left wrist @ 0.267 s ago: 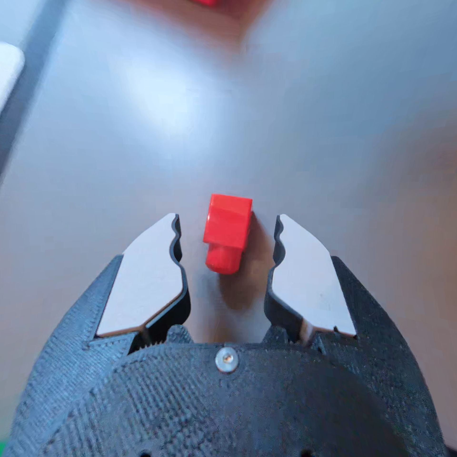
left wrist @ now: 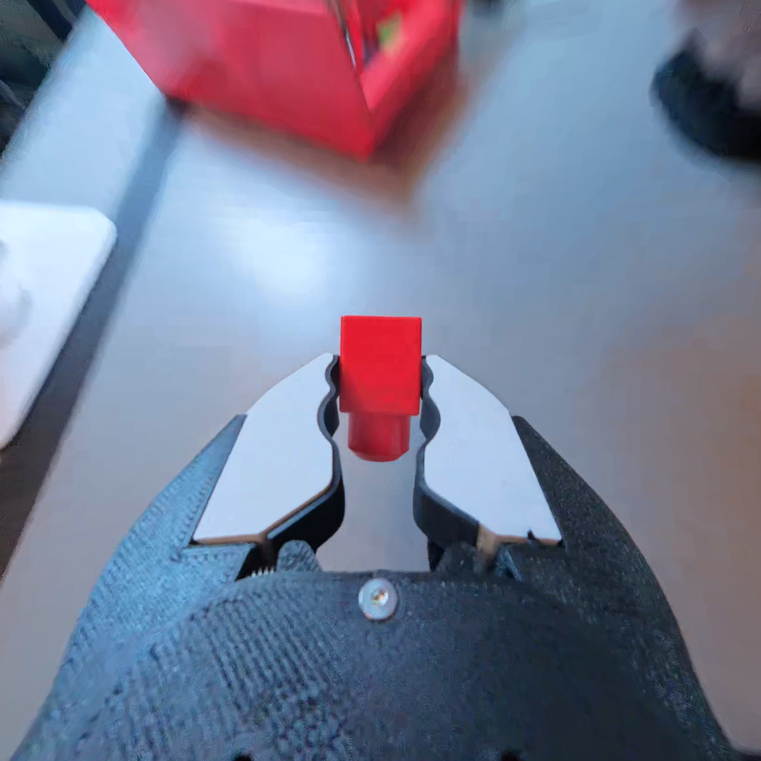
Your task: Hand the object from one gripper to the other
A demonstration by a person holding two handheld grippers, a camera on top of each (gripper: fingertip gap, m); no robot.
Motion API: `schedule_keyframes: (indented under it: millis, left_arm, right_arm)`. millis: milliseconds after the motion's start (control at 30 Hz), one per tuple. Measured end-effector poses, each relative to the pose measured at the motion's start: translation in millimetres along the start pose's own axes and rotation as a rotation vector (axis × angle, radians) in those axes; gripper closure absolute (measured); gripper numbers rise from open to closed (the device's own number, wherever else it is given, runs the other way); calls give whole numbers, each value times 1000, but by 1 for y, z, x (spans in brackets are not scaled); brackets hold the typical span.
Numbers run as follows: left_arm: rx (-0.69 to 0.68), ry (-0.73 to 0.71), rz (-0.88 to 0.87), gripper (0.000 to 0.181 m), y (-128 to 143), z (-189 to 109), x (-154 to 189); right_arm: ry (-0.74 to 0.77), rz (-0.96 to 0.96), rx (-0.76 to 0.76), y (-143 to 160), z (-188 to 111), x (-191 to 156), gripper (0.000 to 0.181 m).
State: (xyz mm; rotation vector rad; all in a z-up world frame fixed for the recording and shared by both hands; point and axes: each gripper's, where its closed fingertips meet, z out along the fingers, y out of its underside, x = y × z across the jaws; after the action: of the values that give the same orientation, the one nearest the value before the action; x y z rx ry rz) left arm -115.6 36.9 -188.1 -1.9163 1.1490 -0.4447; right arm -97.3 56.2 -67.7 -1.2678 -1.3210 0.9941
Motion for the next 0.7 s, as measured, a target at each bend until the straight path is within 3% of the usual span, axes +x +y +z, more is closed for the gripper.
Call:
schedule_keyframes:
  millis: [33,200,333,500,567,700]
  left_arm:
    - [140,-43,-10,145,-28,-18,-7]
    - [819,-39,-23,145,-158,-140,7]
    - [1107,67,-229,145,-194,-189,18]
    - [1334,231,-412,146,-197,-190,29]
    - [1334,299,-449,145,-201,-176,36]
    - [1319,289,-535,145,-201,-145,39]
  right_arm:
    - [7,1,40,-13,-6,-3,137]
    - [-21,63,309,-89,-40,-31,133]
    - [2,0,460,-114,-51,-54,130]
    - [39,-45,399,-106,-31,-76,129]
    - [76,-36,403,-104,-26,-77,132]
    - [266,-165,435,-105,-33,-66,140]
